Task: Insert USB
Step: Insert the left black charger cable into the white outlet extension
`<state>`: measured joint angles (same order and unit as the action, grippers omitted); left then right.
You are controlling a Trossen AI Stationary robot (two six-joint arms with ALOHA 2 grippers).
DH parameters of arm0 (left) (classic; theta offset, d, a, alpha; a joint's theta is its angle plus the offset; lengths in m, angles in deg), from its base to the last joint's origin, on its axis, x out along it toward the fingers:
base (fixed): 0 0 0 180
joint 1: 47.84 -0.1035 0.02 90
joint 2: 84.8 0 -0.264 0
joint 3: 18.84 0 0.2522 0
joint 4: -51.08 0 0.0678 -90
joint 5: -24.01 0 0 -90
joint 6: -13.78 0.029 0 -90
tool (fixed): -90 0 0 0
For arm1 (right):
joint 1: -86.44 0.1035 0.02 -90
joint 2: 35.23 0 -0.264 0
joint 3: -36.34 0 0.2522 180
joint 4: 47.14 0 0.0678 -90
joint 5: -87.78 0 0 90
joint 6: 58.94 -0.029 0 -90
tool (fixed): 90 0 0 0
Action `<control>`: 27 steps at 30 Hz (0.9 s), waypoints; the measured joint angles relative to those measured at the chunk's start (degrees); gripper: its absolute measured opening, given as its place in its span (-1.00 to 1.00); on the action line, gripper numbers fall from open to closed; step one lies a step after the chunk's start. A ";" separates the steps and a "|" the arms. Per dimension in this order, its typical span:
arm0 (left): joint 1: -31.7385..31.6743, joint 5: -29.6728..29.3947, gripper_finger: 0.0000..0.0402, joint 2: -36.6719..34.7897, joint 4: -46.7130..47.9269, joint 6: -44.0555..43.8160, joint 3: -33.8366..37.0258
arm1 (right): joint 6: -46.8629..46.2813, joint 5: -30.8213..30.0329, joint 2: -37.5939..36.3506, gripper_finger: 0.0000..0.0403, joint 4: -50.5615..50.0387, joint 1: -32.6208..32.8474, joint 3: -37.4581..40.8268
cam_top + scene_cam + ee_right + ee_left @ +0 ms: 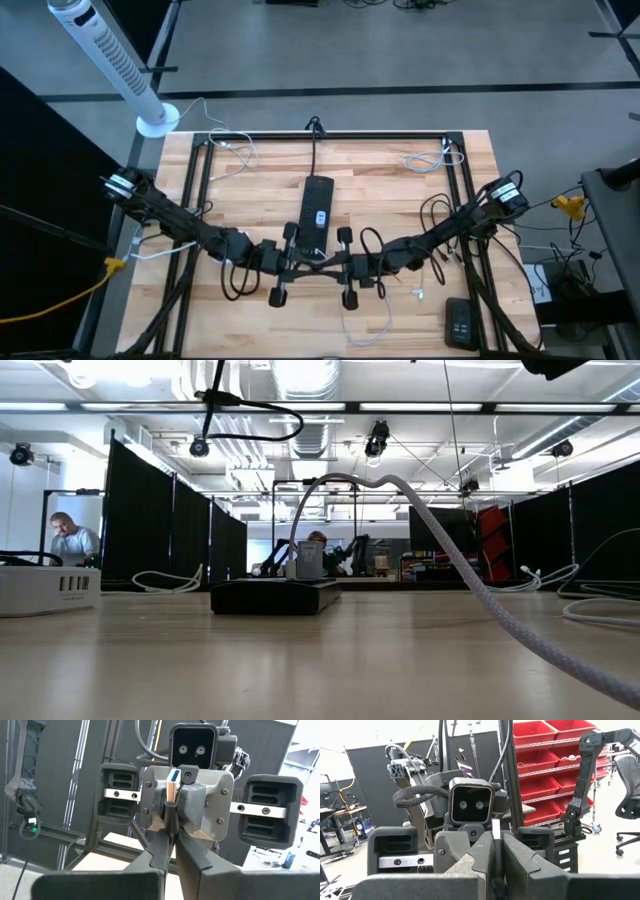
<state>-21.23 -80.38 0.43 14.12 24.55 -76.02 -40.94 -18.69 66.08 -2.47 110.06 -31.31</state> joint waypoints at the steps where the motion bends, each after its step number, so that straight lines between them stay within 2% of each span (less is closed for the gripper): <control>1: 0.04 0.00 -0.91 0.00 0.26 0.00 0.00 | 0.34 -0.02 -0.42 -0.97 -1.46 0.00 0.00; 7: 0.13 -0.46 -0.88 0.02 0.40 0.04 0.02 | 2.75 -3.39 -2.71 -1.00 -7.79 0.56 -0.02; 17: 0.26 0.20 -0.49 -0.11 0.56 0.04 0.00 | 3.23 -4.82 -8.35 -1.00 -22.39 0.98 0.04; 27: 0.24 -1.65 -0.30 -0.11 2.78 5.16 0.00 | -1.17 -4.65 -11.97 -1.00 -35.38 0.30 0.04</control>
<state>-20.99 -82.03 0.33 16.90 29.71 -76.02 -42.11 -23.34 54.11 -37.85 110.36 -31.27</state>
